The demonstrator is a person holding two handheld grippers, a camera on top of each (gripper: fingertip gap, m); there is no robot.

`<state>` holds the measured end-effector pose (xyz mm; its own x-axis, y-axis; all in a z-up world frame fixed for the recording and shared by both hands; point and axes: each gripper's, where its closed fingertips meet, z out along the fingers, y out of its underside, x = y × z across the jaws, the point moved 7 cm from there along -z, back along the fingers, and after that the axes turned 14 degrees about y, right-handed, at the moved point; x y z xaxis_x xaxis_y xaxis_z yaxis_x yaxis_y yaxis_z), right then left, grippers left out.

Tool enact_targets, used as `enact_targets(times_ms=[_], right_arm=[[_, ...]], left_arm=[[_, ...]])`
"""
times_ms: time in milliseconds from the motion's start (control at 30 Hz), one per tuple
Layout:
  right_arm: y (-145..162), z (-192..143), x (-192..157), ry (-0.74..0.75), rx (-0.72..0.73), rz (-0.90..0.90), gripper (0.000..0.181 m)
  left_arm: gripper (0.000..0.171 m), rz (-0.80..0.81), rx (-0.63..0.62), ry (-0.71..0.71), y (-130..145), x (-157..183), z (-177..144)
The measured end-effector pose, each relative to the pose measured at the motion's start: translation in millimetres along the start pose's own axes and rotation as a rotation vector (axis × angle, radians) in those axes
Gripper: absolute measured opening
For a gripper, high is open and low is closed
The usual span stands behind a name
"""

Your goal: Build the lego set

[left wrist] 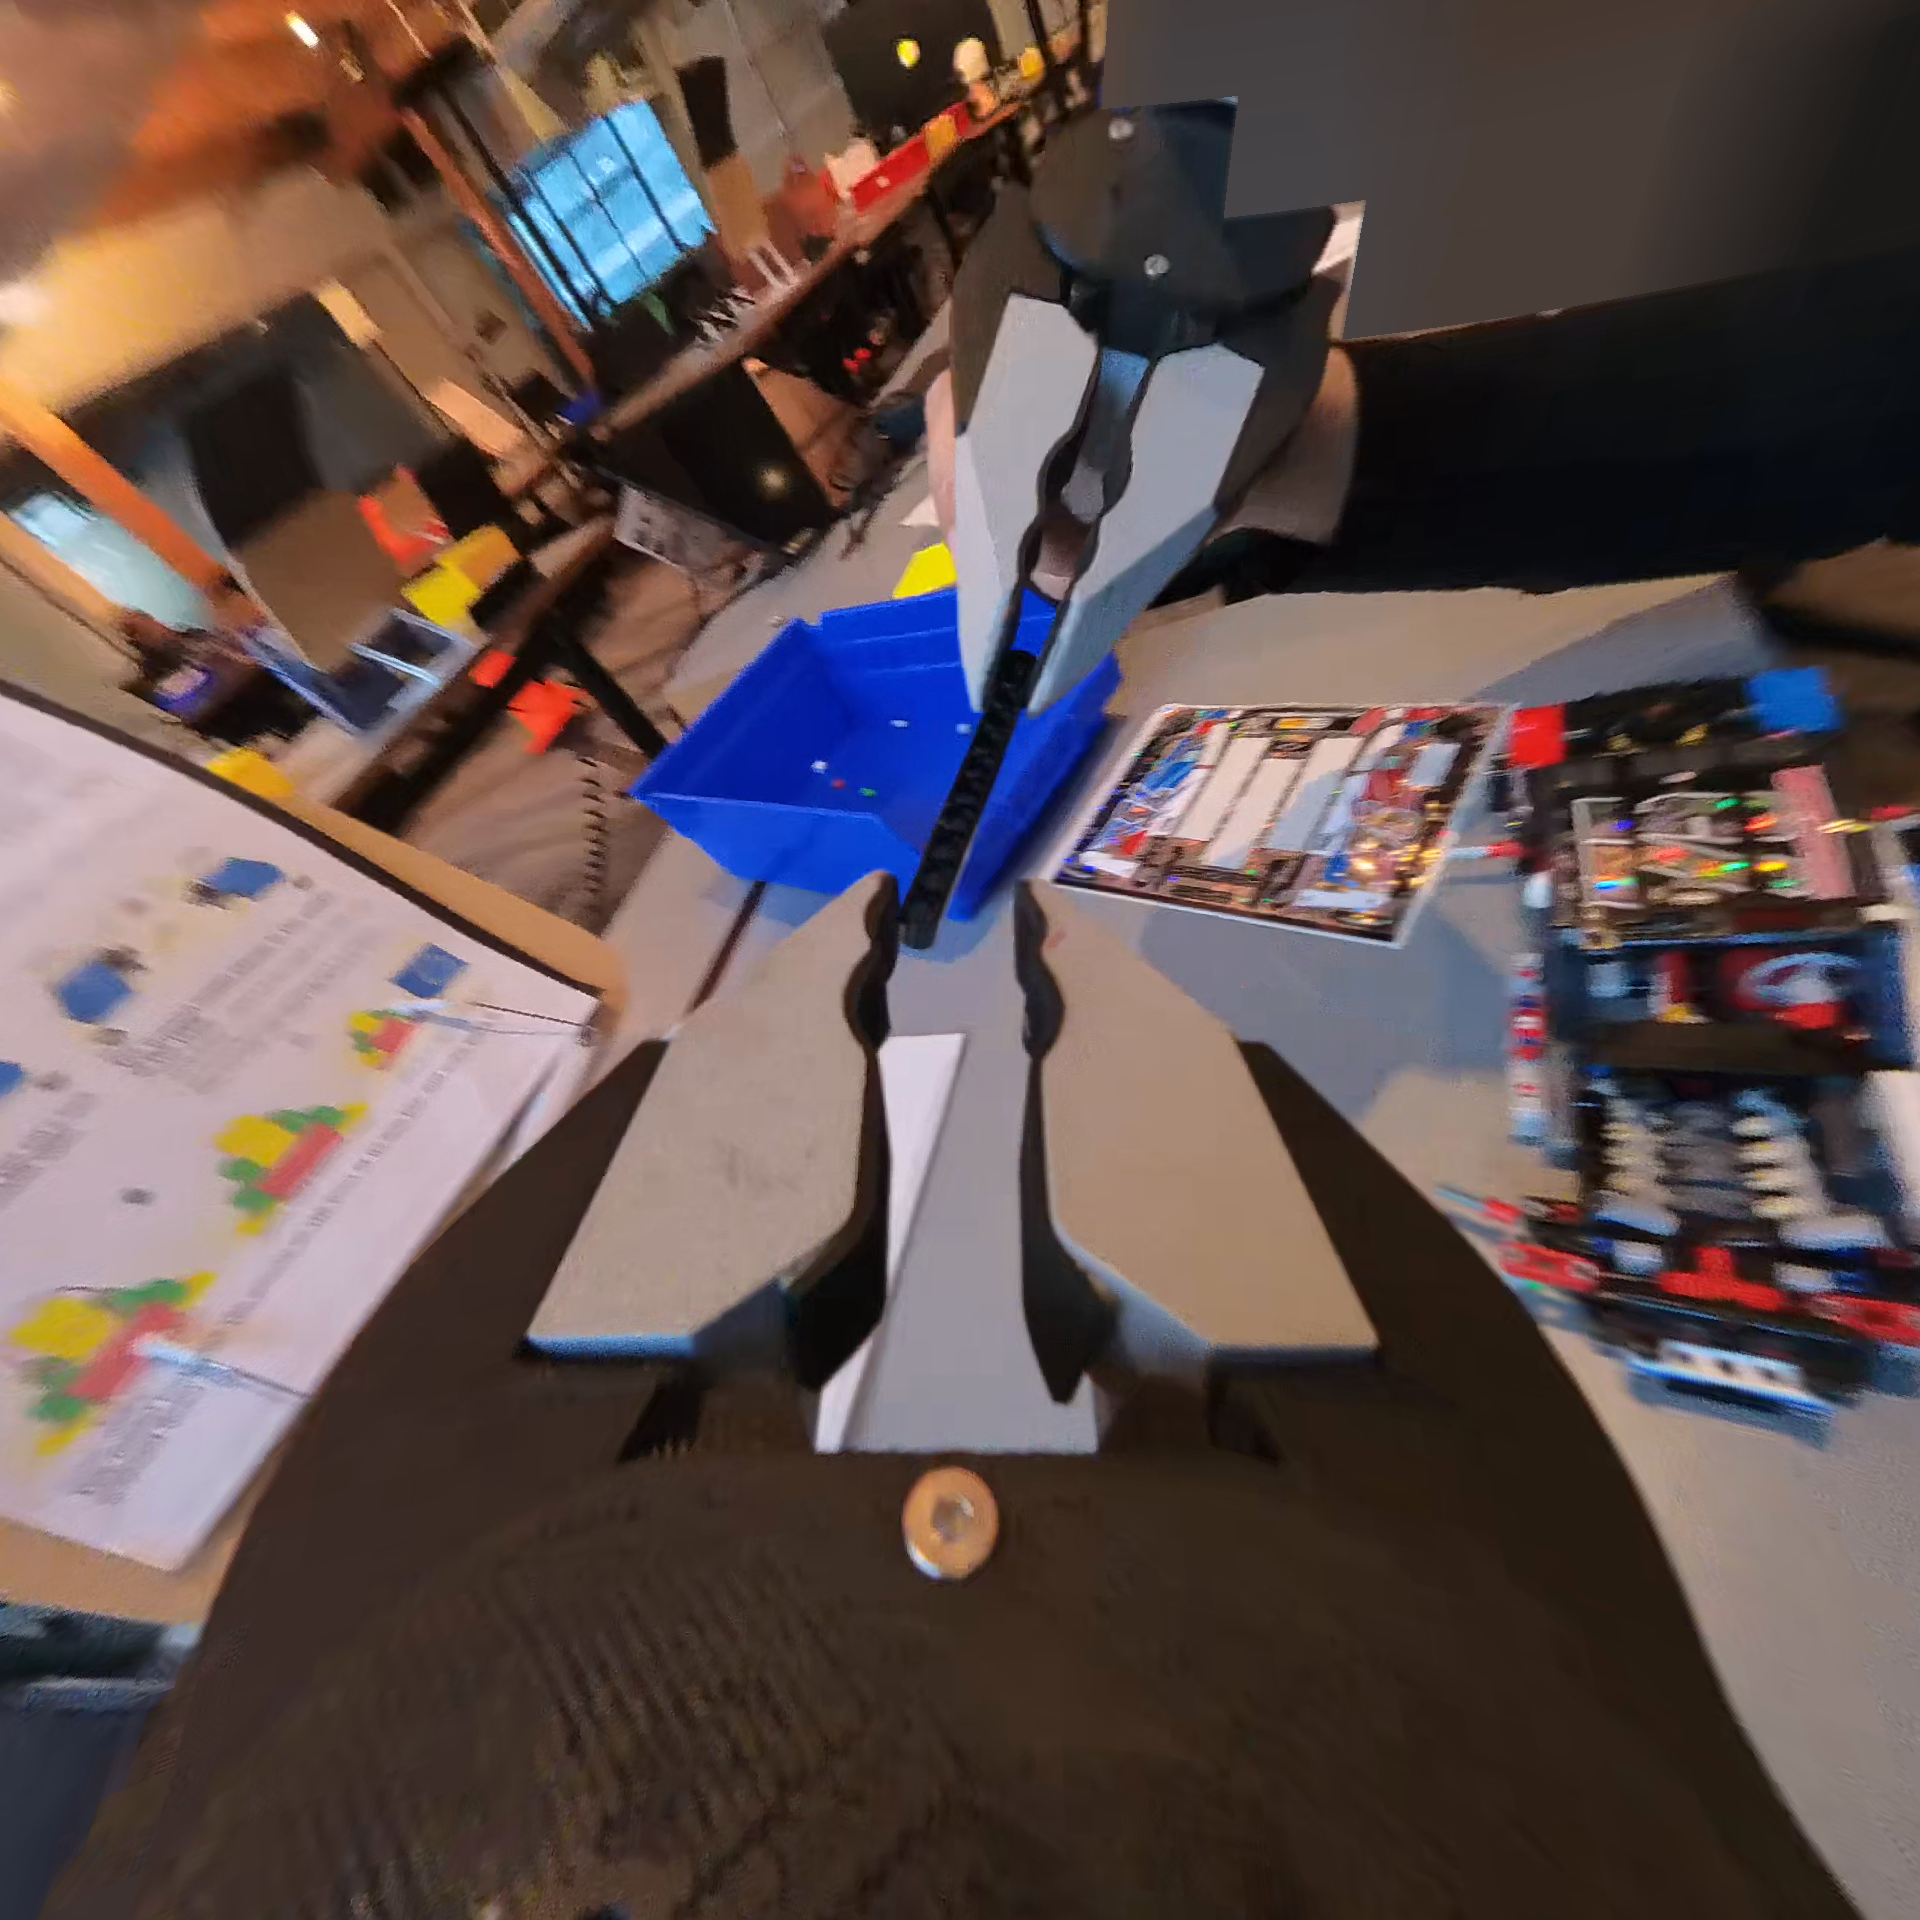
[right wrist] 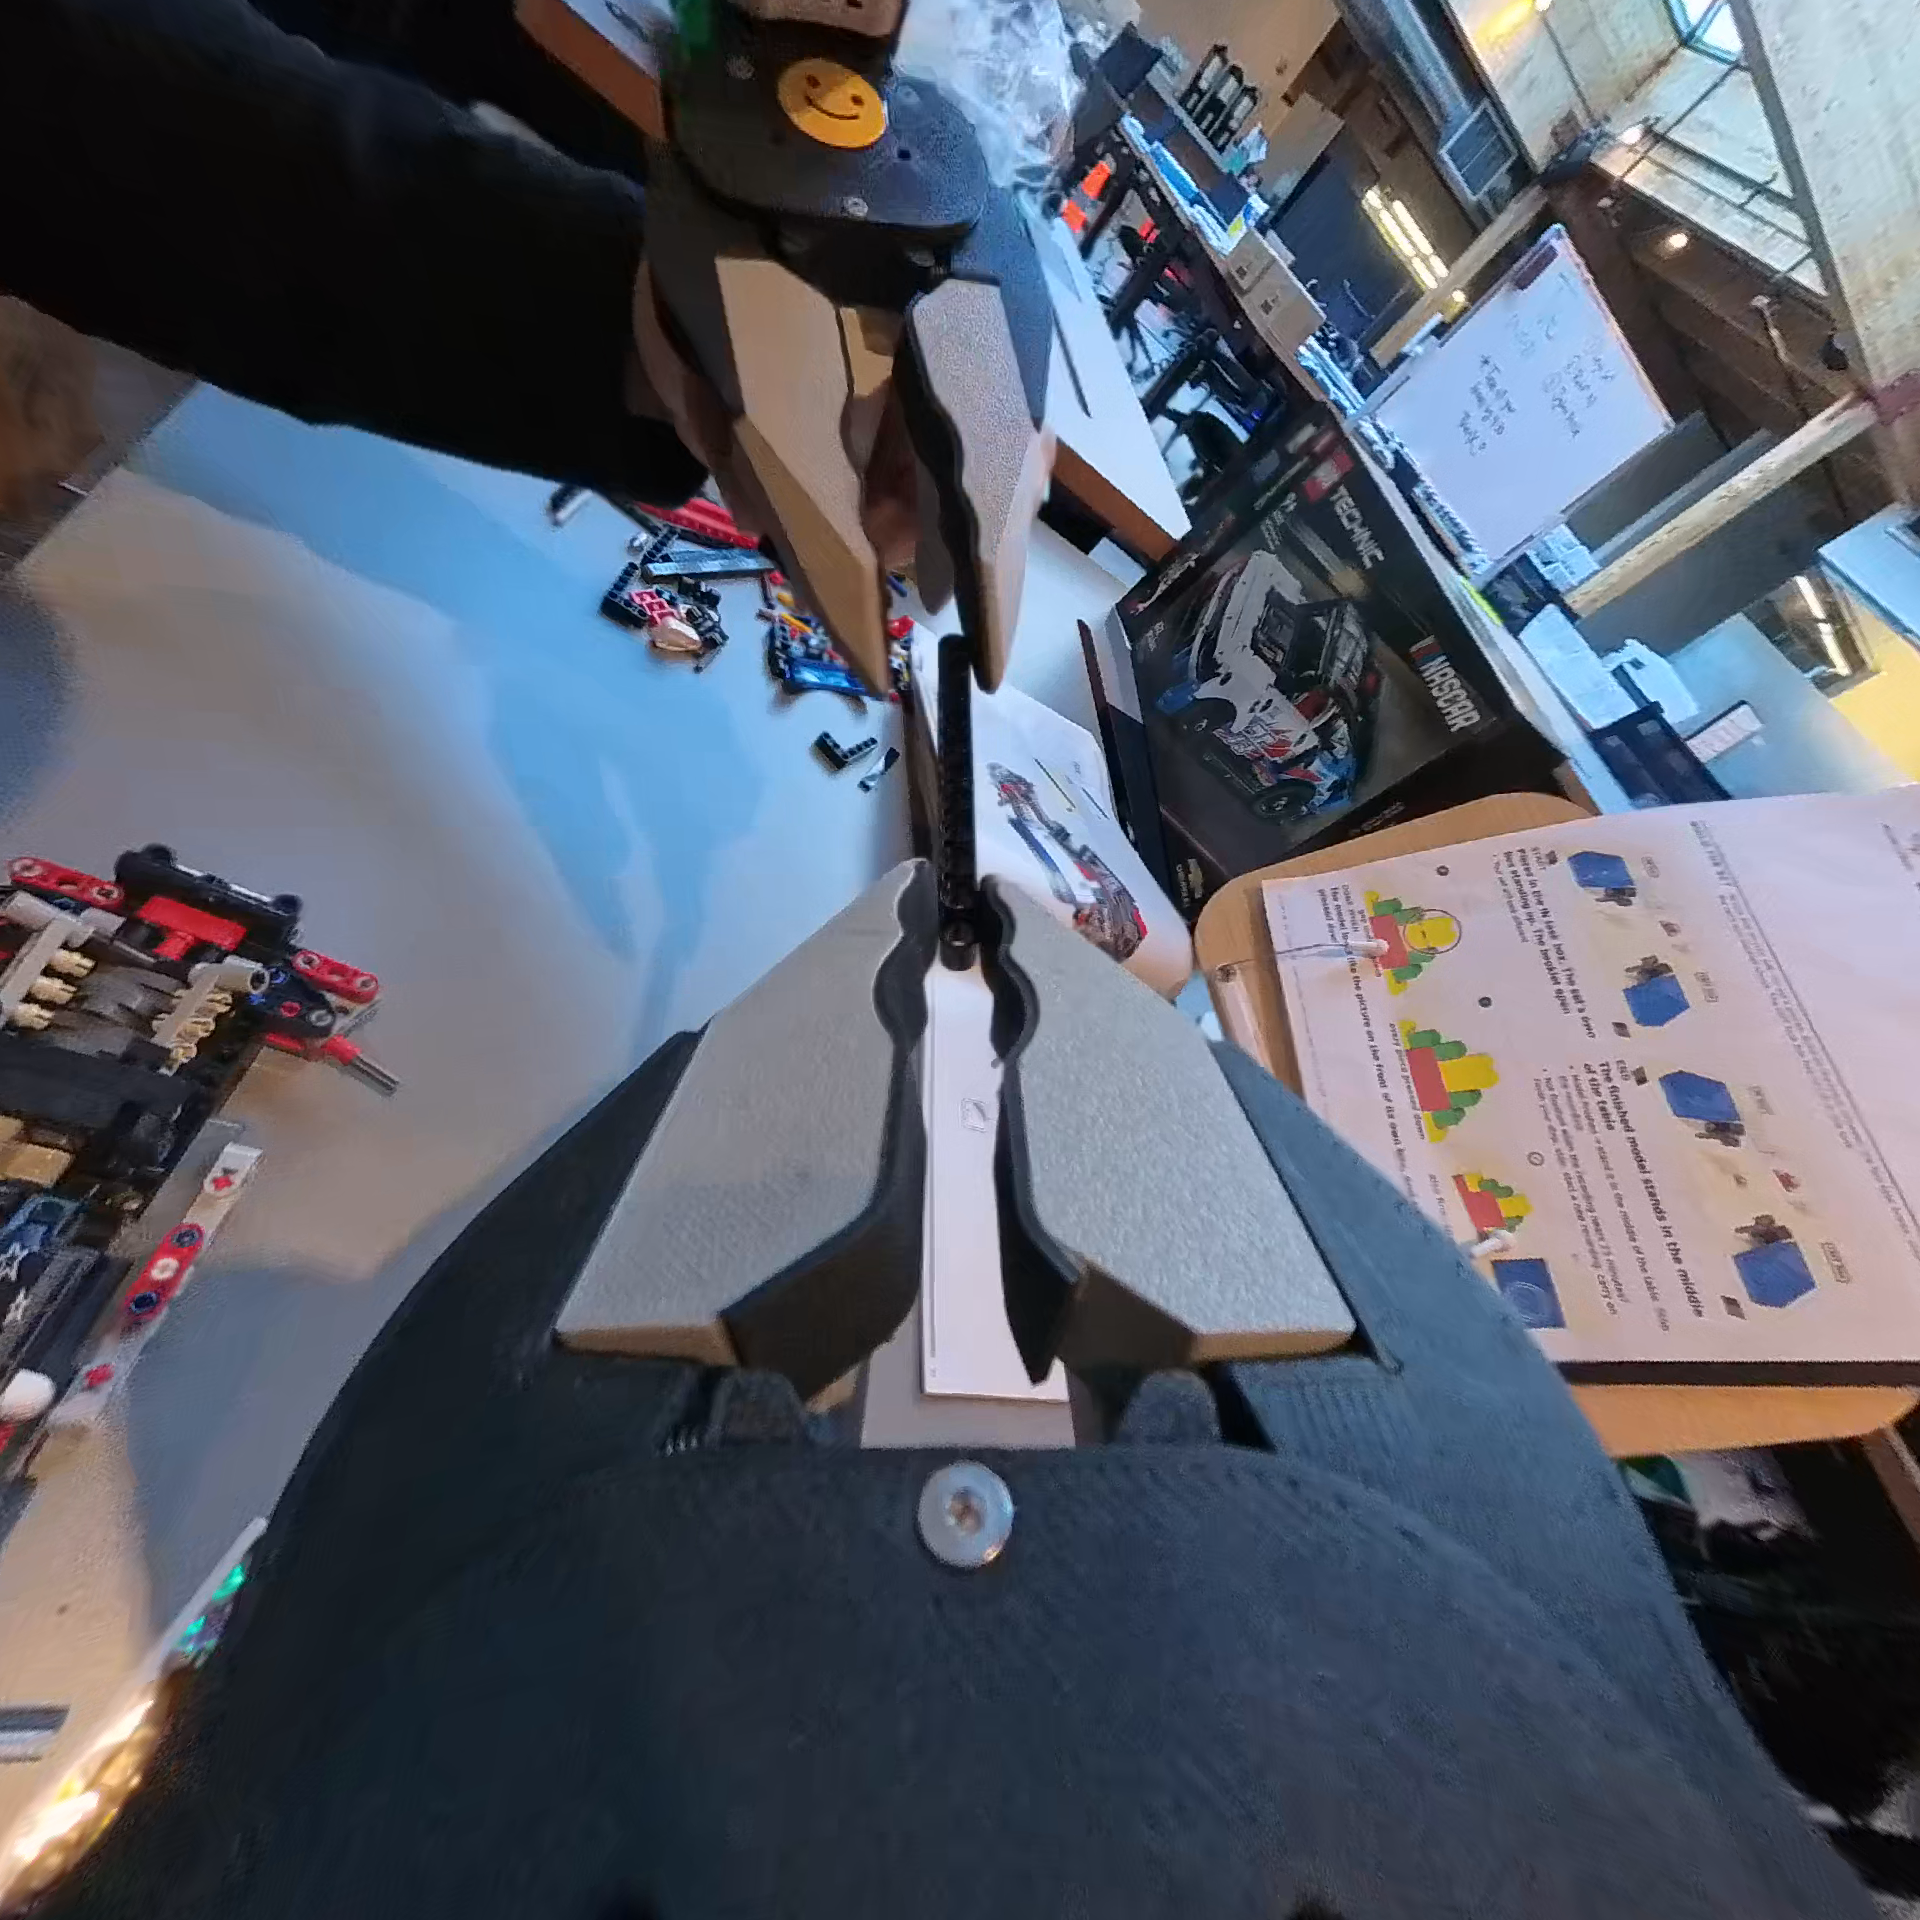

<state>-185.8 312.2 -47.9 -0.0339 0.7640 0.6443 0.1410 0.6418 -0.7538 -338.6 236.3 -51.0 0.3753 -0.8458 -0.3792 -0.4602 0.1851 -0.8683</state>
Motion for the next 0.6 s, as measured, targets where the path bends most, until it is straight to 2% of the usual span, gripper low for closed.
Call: enact_targets(times_ms=[67,167,233,400,500,600], right_arm=[[5.3,0.9,4.1,-0.021,0.012,0.018,0.006],[11.9,2.8,9.4,-0.038,0.040,0.038,0.005],[16.1,3.6,13.2,-0.047,0.054,0.047,0.006],[25.9,3.4,23.2,-0.046,0.090,0.073,0.006],[30.7,-1.6,28.6,-0.040,0.139,0.124,0.006],[40.7,-2.6,35.1,-0.042,0.126,0.166,0.007]], left_arm=[[0.012,0.033,0.020,-0.032,0.4,-4.4,5.9],[0.018,0.018,0.007,-0.001,4.4,-12.2,14.5],[0.008,0.045,0.014,-0.005,5.5,-17.8,16.1],[0.007,0.037,0.037,0.048,8.8,-30.8,23.1],[0.006,0.085,0.073,0.065,5.7,-34.3,28.7],[0.005,0.132,0.023,0.067,4.1,-37.4,36.1]])
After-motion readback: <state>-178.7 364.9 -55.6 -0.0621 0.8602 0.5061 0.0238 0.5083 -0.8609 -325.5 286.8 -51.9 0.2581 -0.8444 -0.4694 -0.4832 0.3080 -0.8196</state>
